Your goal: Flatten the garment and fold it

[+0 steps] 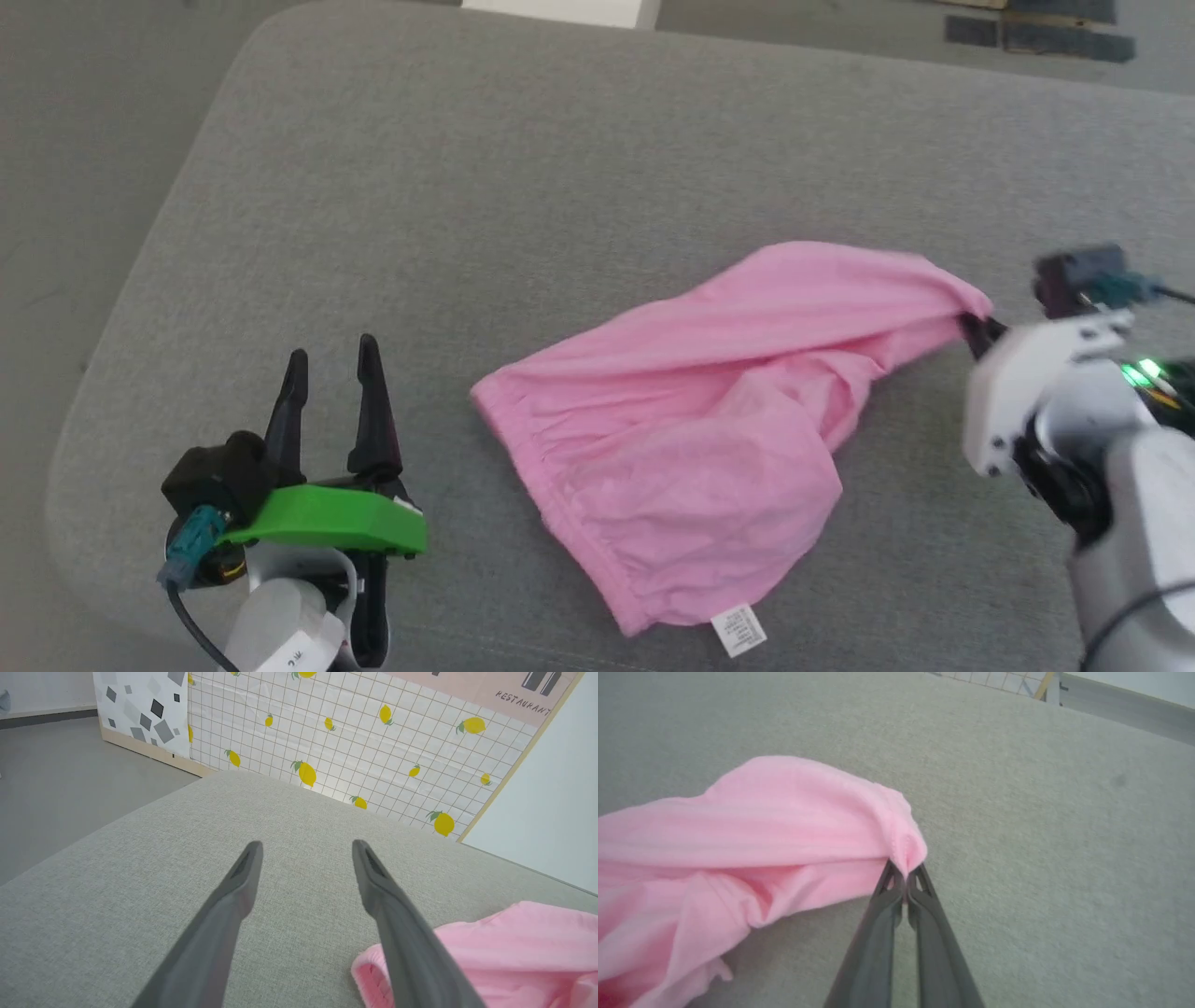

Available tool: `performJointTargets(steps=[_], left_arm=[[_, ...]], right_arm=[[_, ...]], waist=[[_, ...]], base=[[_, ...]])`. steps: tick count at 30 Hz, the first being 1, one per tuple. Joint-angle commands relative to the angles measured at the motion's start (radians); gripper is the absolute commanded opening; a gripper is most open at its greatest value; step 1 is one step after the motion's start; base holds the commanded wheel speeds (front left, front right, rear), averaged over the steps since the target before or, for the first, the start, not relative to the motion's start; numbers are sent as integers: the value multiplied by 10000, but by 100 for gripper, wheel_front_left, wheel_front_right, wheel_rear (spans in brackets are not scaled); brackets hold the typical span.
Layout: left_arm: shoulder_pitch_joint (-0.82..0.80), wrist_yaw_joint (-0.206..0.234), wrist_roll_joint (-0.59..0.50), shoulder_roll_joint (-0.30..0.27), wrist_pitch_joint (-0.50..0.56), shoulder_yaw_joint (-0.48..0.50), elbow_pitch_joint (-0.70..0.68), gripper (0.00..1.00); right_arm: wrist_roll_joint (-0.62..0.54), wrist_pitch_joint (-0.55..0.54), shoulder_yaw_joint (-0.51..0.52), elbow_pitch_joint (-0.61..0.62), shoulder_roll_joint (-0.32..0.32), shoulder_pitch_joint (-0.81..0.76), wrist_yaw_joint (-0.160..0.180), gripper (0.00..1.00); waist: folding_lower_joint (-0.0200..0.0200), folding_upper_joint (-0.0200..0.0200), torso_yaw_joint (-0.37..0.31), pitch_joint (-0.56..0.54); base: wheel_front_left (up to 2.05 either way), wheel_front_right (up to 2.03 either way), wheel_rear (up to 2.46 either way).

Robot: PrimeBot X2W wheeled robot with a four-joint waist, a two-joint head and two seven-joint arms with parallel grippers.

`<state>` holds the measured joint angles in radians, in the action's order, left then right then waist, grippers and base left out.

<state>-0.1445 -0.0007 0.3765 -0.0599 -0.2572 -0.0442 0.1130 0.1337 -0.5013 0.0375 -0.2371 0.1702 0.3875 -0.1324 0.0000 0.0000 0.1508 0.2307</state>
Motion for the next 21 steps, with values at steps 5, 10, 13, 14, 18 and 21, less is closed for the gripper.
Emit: performJointTargets(steps=[5,10,13,14,18,21], left_arm=[[241,-137,-87,61,-45,62,214,100],[264,-180,-17,69,-45,56,413,100],[314,-162,28,65,-37,48,575,100],[334,-154,53,64,-33,61,613,100],[426,-109,146,49,77,82,718,100],[306,-107,198,21,433,-14,743,100]], right_arm=[[127,-576,871,1558,-390,-2304,17,0],[557,-1388,703,2271,-947,-4237,17,0],[781,-1365,581,2412,-1101,-4683,17,34],[855,-1283,595,2452,-1127,-4734,17,91],[1108,-689,937,2754,-1183,-4641,17,100],[1336,-196,1456,3095,-1193,-4455,17,100]], waist=[[0,0,-683,-610],[0,0,-855,-685],[0,0,-968,-730],[0,0,-997,-750],[0,0,-1102,-818],[0,0,-1160,-858]], base=[[0,0,0],[0,0,0],[0,0,0],[0,0,0],[0,0,0],[0,0,0]])
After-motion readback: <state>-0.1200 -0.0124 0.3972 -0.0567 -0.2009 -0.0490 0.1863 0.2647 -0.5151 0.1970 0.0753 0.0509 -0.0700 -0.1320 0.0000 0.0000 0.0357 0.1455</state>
